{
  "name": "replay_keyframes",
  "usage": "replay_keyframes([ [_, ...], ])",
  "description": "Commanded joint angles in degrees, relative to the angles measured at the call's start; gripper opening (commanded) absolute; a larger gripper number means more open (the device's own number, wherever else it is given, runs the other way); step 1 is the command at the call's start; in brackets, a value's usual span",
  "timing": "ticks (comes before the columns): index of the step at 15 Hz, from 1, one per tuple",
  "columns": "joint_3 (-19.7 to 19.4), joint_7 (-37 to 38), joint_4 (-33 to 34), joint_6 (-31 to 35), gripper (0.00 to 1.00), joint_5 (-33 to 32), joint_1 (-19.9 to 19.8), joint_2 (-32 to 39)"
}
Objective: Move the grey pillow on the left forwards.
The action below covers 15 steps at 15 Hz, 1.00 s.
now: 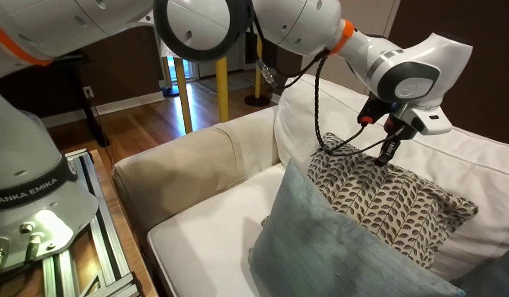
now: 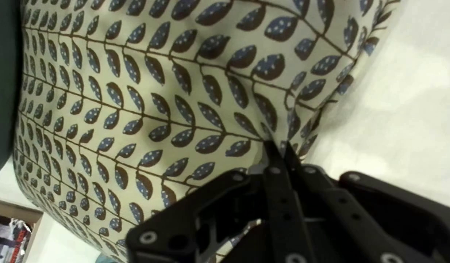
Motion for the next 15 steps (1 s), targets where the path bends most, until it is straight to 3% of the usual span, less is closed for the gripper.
replay_keyframes([
  [1, -0.2, 1.5, -8.4, 4.7, 0.01, 1.4, 0.6, -6.1],
  [9, 1.3, -2.0, -30.1, 19.0, 0.01, 6.1, 0.4, -20.5],
  [15, 5.2, -12.5, -46.8, 36.0, 0.01, 10.9, -0.7, -31.0],
])
